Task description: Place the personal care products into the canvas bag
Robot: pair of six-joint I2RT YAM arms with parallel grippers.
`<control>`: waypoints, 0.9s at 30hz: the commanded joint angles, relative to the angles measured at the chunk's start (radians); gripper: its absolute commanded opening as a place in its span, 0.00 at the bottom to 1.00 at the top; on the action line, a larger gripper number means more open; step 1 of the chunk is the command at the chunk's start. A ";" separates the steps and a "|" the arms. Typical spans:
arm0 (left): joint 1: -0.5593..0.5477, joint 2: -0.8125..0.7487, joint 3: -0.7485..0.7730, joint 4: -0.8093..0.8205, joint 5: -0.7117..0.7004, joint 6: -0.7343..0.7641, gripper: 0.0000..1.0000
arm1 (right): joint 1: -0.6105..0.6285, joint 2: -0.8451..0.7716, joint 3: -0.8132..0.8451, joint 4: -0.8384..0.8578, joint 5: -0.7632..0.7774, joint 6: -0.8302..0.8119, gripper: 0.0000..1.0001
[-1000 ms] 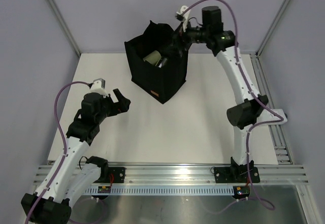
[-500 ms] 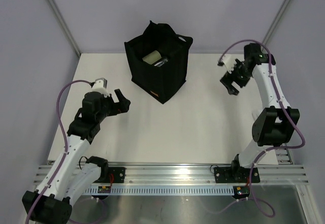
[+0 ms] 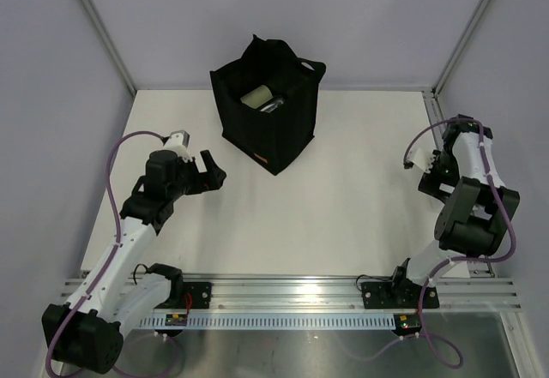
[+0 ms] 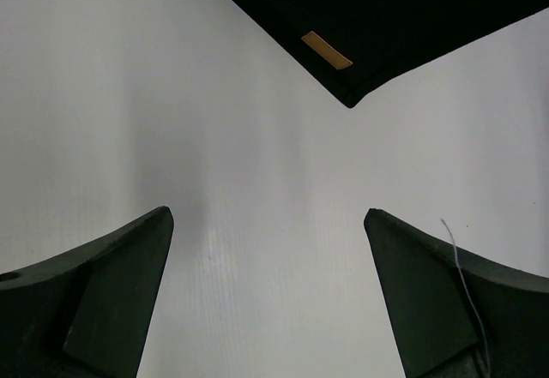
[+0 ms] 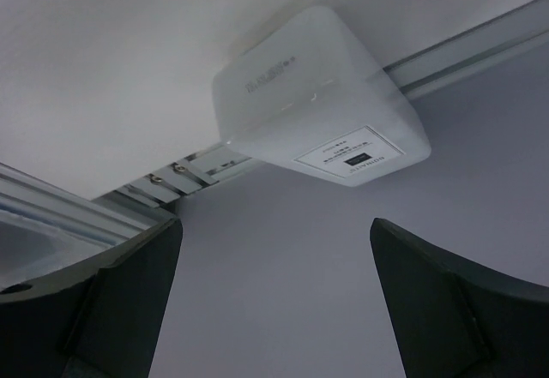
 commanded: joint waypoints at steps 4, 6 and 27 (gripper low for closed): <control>0.007 -0.001 -0.003 0.069 0.031 -0.012 0.99 | -0.082 0.102 0.004 0.098 0.127 -0.226 1.00; 0.007 0.001 -0.011 0.077 0.033 -0.020 0.99 | -0.088 0.110 0.012 0.097 0.096 -0.287 1.00; 0.007 0.061 0.003 0.084 0.039 -0.049 0.99 | -0.089 0.312 -0.016 0.239 0.021 -0.429 0.99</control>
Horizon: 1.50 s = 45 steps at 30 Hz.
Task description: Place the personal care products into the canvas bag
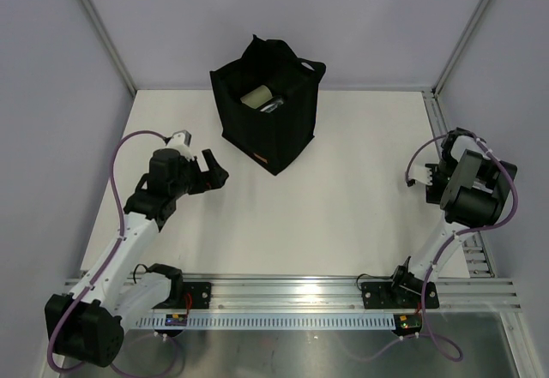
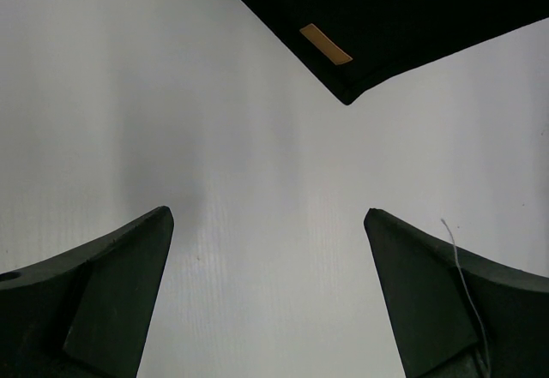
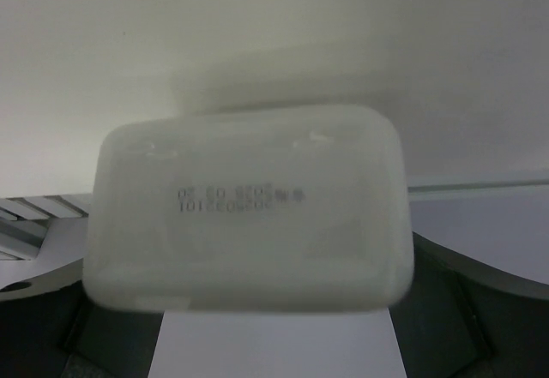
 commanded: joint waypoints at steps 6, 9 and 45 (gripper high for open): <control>0.007 0.037 0.022 0.067 0.021 -0.007 0.99 | 0.000 0.051 0.017 -0.036 -0.074 0.051 0.99; 0.007 0.049 0.027 0.073 0.026 -0.008 0.99 | 0.000 0.074 0.050 -0.067 -0.089 0.116 0.83; 0.016 0.058 0.070 0.074 0.030 -0.021 0.99 | 0.317 0.039 0.756 0.725 -1.413 2.572 0.00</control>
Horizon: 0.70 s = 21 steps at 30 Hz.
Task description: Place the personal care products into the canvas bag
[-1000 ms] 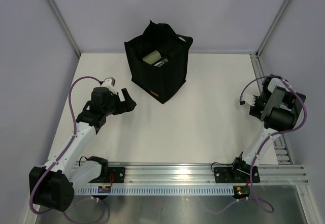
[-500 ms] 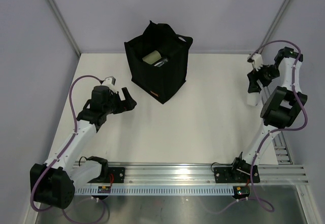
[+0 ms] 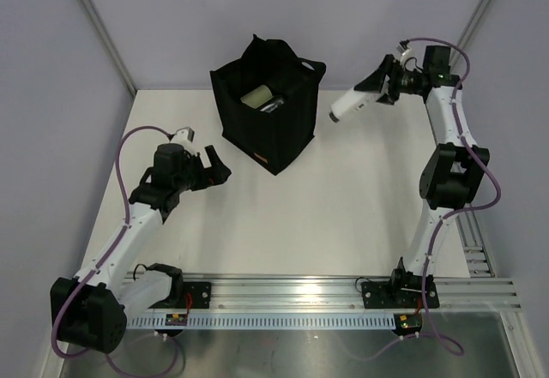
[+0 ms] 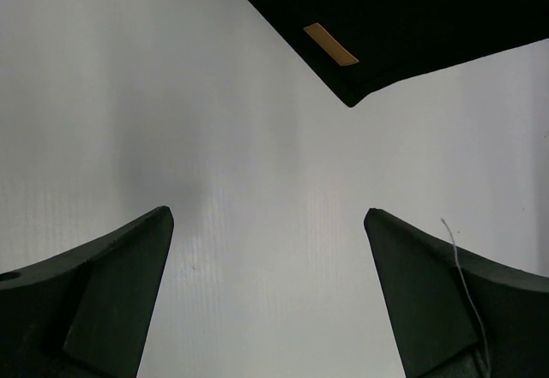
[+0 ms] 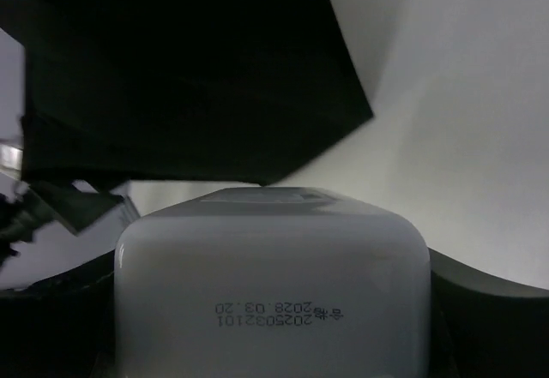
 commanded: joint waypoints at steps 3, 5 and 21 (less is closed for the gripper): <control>0.006 -0.071 0.040 0.037 -0.008 -0.016 0.99 | 0.115 -0.055 0.114 0.821 -0.155 0.955 0.00; 0.006 -0.089 0.026 0.038 -0.020 -0.030 0.99 | 0.151 -0.035 0.108 1.053 -0.133 1.208 0.00; 0.008 -0.138 0.055 -0.017 -0.057 -0.041 0.99 | 0.450 0.168 0.664 0.608 0.153 0.721 0.00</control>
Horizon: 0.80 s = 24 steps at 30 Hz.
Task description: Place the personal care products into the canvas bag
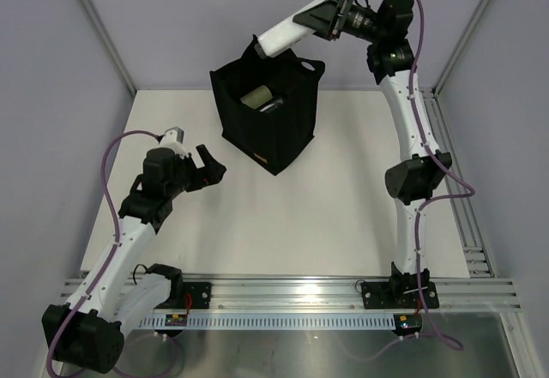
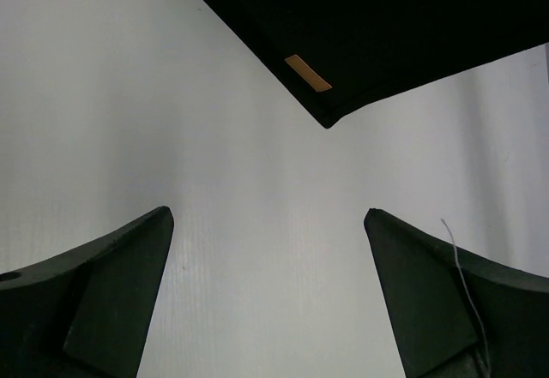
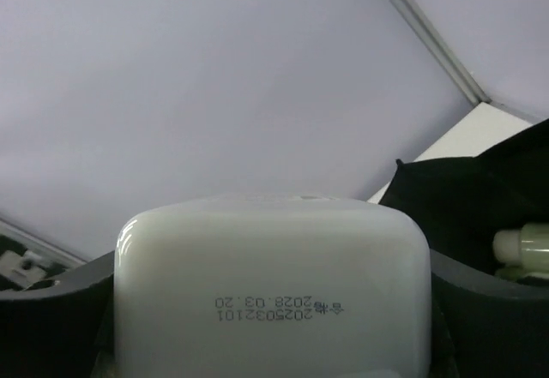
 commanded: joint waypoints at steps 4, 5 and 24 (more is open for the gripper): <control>0.007 -0.022 0.050 0.004 -0.042 0.000 0.99 | 0.155 0.051 0.099 -0.322 0.283 -0.674 0.00; 0.007 -0.028 0.047 0.003 -0.044 0.000 0.99 | 0.171 0.046 0.076 -0.337 0.313 -0.753 0.00; 0.010 0.008 0.013 0.064 -0.026 0.012 0.99 | 0.315 0.102 0.000 -0.698 0.632 -1.424 0.87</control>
